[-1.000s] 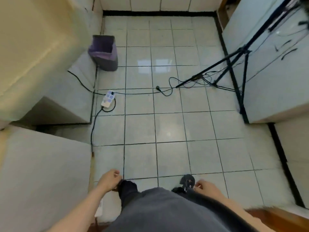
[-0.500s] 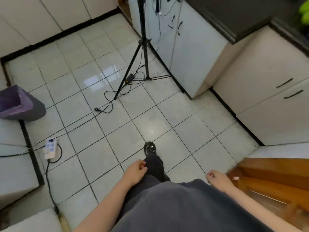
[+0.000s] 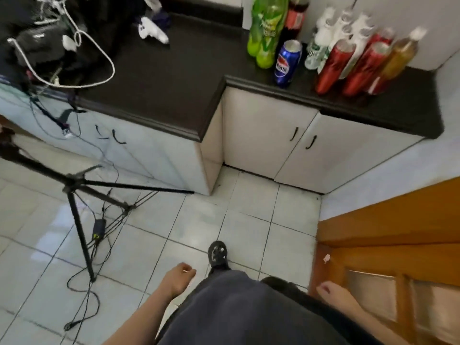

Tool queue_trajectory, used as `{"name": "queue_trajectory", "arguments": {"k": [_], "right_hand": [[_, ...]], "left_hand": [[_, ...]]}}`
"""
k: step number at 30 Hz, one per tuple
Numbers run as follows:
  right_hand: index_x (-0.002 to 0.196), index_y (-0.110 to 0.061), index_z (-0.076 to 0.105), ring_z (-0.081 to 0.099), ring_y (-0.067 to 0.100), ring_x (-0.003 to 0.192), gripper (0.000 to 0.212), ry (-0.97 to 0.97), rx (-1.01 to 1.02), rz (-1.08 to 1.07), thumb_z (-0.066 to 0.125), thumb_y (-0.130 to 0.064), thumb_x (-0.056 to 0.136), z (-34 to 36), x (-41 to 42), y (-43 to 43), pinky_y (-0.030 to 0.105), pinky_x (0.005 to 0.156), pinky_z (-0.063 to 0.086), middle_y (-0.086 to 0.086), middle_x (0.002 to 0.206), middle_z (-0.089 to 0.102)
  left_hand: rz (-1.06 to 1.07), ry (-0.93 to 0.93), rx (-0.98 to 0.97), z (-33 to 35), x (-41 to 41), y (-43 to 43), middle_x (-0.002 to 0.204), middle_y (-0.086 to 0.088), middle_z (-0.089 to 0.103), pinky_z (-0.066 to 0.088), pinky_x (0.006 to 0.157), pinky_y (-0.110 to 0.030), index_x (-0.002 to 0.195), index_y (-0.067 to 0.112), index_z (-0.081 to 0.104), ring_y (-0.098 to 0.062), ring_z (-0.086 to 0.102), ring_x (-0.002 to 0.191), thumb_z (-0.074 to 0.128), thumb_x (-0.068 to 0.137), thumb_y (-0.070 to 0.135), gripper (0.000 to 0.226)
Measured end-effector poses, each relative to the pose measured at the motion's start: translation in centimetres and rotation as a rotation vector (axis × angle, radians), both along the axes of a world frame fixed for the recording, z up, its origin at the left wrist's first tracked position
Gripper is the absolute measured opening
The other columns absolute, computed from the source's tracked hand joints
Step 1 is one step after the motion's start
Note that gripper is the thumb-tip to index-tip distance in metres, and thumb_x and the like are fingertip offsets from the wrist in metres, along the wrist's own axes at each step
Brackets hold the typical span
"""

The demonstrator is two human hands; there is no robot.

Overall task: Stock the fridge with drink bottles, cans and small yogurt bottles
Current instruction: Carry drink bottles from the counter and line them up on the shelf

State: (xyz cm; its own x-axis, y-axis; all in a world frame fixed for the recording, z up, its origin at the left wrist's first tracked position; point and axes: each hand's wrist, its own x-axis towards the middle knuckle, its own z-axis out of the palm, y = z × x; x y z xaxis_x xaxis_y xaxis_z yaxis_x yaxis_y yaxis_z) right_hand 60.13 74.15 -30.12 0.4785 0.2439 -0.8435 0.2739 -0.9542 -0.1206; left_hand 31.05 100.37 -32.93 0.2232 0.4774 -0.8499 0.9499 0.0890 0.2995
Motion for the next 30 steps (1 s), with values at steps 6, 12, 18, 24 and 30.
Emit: {"name": "queue_trajectory", "arguments": {"k": [6, 12, 18, 24, 30], "right_hand": [[0.112, -0.019, 0.056, 0.060, 0.015, 0.096, 0.019, 0.012, 0.252, -0.206, 0.047, -0.028, 0.098, 1.5, 4.9, 9.4, 0.032, 0.090, 0.050, 0.000, 0.105, 0.062], [0.113, -0.013, 0.058, 0.056, 0.018, 0.108, 0.022, 0.069, 0.162, -0.029, 0.047, -0.024, 0.097, -0.7, 10.6, 15.5, 0.026, 0.095, 0.042, 0.005, 0.116, 0.061], [0.109, -0.019, 0.060, 0.060, 0.010, 0.096, 0.019, -0.077, 0.355, 0.151, 0.047, -0.024, 0.096, 2.9, 22.2, 25.5, 0.025, 0.087, 0.049, -0.003, 0.108, 0.065], [0.108, -0.024, 0.064, 0.059, -0.005, 0.087, 0.018, -0.179, 0.907, 0.149, 0.056, -0.020, 0.092, 11.9, 30.9, 37.1, 0.009, 0.075, 0.045, -0.015, 0.098, 0.066], [0.101, -0.027, 0.062, 0.062, -0.004, 0.084, 0.014, -0.277, 1.320, 0.078, 0.056, -0.020, 0.090, 18.8, 34.9, 45.6, 0.009, 0.068, 0.048, -0.018, 0.090, 0.065]], "left_hand": [[-0.029, -0.037, 0.106, 2.0, 9.8, 12.6, 0.124, -0.015, 0.060, 0.041, 0.096, -0.032, 0.122, 0.006, 0.057, -0.030, 0.055, 0.114, 0.050, 0.097, 0.029, 0.035], [0.009, -0.134, 0.041, 1.8, 19.7, 16.9, 0.112, -0.016, 0.061, 0.045, 0.091, -0.037, 0.111, 0.005, 0.058, -0.031, 0.058, 0.104, 0.053, 0.092, 0.030, 0.032], [0.039, -0.131, 0.021, 2.0, 28.0, 18.1, 0.118, -0.014, 0.062, 0.046, 0.097, -0.037, 0.119, 0.005, 0.057, -0.026, 0.059, 0.101, 0.050, 0.096, 0.022, 0.030], [-0.094, -0.364, 0.353, 8.1, 38.4, 23.8, 0.112, 0.002, 0.065, 0.046, 0.087, -0.024, 0.121, 0.018, 0.059, -0.013, 0.061, 0.099, 0.053, 0.096, 0.027, 0.028], [0.237, -0.812, 0.738, 16.3, 46.1, 29.7, 0.102, 0.013, 0.064, 0.046, 0.080, -0.012, 0.110, 0.028, 0.060, 0.001, 0.060, 0.090, 0.057, 0.092, 0.022, 0.018]]}}
